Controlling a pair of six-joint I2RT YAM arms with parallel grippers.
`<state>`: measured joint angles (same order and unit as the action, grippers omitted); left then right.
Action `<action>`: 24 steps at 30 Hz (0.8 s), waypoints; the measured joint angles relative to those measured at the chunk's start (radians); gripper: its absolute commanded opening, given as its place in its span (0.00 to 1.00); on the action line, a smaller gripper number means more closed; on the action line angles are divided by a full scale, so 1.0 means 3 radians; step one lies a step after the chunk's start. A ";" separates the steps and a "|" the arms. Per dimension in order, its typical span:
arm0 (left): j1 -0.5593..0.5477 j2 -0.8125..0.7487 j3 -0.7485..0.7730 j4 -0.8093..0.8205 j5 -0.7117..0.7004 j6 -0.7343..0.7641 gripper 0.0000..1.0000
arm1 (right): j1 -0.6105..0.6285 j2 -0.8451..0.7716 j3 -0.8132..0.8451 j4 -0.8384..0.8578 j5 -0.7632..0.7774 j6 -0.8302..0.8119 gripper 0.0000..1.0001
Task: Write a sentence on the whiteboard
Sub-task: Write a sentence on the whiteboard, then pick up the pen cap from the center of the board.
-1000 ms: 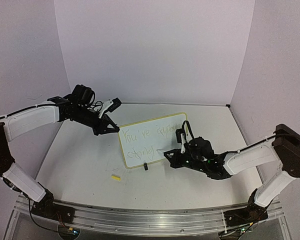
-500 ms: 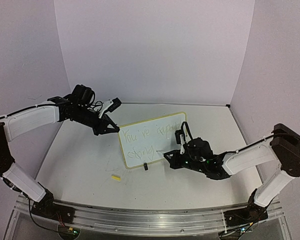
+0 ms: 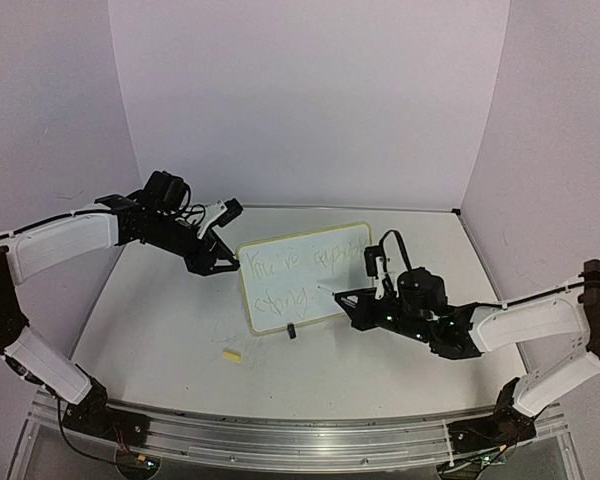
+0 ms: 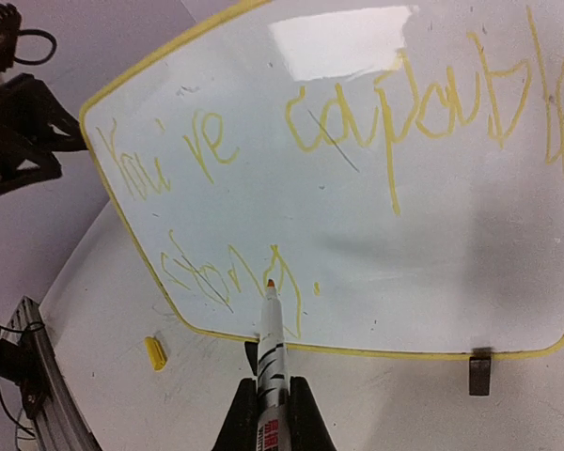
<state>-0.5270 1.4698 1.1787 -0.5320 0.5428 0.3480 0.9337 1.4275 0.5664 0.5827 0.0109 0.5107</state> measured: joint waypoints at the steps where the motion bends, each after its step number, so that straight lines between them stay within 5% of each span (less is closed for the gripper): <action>1: -0.0001 -0.0024 -0.0022 0.0005 -0.0025 -0.0015 0.61 | 0.0000 -0.0106 -0.0031 0.0006 0.0003 -0.0011 0.00; 5: -0.0001 -0.0171 -0.0087 0.0033 -0.0142 -0.0049 0.83 | 0.0000 -0.0406 -0.0130 0.0007 0.0041 -0.0044 0.00; 8: -0.0001 -0.0305 -0.0115 0.0085 -0.0233 -0.0078 0.90 | -0.0004 -0.0542 -0.0171 -0.0041 0.0088 -0.0056 0.00; 17: -0.0001 -0.1103 -0.0715 0.0722 -0.0918 -0.0243 0.95 | -0.0006 -0.0938 -0.0165 -0.0638 0.0245 -0.0088 0.00; 24: -0.0003 -0.1102 -0.0390 0.0781 -0.1015 -0.0614 0.91 | -0.0244 -0.1206 -0.0032 -0.1301 0.0113 -0.0132 0.00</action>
<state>-0.5279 1.1391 1.0615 -0.2977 0.2383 0.1638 0.8606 1.0658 0.5568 0.1925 0.0448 0.4710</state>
